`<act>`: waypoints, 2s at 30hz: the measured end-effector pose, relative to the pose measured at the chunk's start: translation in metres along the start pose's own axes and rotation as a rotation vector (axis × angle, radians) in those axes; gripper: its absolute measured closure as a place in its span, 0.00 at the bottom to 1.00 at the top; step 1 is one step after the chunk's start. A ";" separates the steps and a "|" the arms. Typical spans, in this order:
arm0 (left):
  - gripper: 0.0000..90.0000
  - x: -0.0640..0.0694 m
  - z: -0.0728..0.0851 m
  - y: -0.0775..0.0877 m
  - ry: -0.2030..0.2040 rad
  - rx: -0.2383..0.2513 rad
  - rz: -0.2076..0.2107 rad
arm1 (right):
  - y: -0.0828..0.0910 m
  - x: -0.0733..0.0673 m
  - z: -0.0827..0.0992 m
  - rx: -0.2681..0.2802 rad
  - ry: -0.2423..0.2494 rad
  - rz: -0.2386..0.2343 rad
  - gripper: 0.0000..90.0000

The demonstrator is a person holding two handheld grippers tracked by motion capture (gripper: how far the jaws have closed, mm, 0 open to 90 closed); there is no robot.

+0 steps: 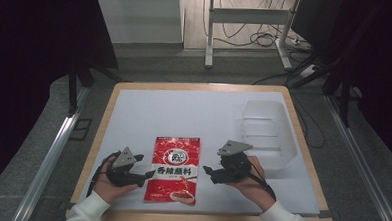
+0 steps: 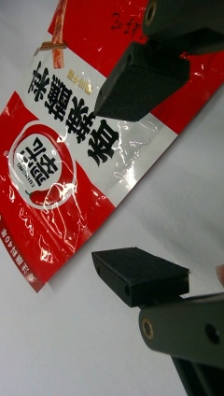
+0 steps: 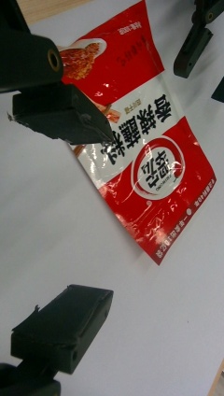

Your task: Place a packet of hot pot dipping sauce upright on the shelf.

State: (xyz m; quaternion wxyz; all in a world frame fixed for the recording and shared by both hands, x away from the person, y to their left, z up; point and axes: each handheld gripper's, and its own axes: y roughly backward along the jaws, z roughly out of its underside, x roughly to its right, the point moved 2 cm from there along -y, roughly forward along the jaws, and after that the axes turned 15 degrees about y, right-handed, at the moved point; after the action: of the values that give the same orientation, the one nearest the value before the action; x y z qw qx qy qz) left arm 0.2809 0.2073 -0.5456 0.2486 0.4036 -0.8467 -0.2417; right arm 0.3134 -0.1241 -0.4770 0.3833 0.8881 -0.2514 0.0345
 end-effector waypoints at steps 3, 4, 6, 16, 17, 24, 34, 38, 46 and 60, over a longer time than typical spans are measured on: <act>0.29 -0.002 0.000 0.000 0.007 0.001 0.000 | -0.006 0.001 -0.002 -0.007 -0.007 -0.007 0.23; 0.29 -0.002 0.000 0.000 0.007 0.001 0.000 | -0.007 0.001 -0.002 -0.011 -0.007 -0.009 0.23; 0.29 -0.002 0.001 -0.001 0.004 -0.006 0.000 | -0.010 0.002 -0.003 -0.015 -0.006 -0.011 0.23; 0.29 0.000 0.001 -0.003 -0.008 -0.019 -0.003 | -0.030 0.009 -0.020 -0.053 -0.021 -0.066 0.23; 0.29 0.000 0.001 -0.003 -0.010 -0.021 -0.001 | -0.032 0.010 -0.024 -0.057 -0.025 -0.069 0.23; 0.28 0.000 0.002 -0.003 -0.002 -0.024 0.006 | -0.054 0.026 -0.045 -0.102 -0.037 -0.084 0.23; 0.28 0.000 0.003 -0.004 -0.006 -0.028 0.006 | -0.095 0.052 -0.056 -0.210 -0.079 -0.124 0.25; 0.28 -0.001 0.003 -0.004 -0.012 -0.033 0.004 | -0.110 0.062 -0.055 -0.245 -0.122 -0.141 0.26; 0.28 -0.001 0.003 -0.003 -0.019 -0.033 0.002 | -0.127 0.072 -0.055 -0.272 -0.165 -0.177 0.28; 0.28 0.000 0.004 -0.004 -0.022 -0.033 0.003 | -0.138 0.078 -0.042 -0.307 -0.229 -0.217 0.34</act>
State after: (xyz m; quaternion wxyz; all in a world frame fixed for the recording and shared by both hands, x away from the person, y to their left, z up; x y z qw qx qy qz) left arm 0.2806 0.2056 -0.5504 0.2461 0.3955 -0.8458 -0.2599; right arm 0.4525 -0.0476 -0.5192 0.4846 0.8392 -0.1987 -0.1466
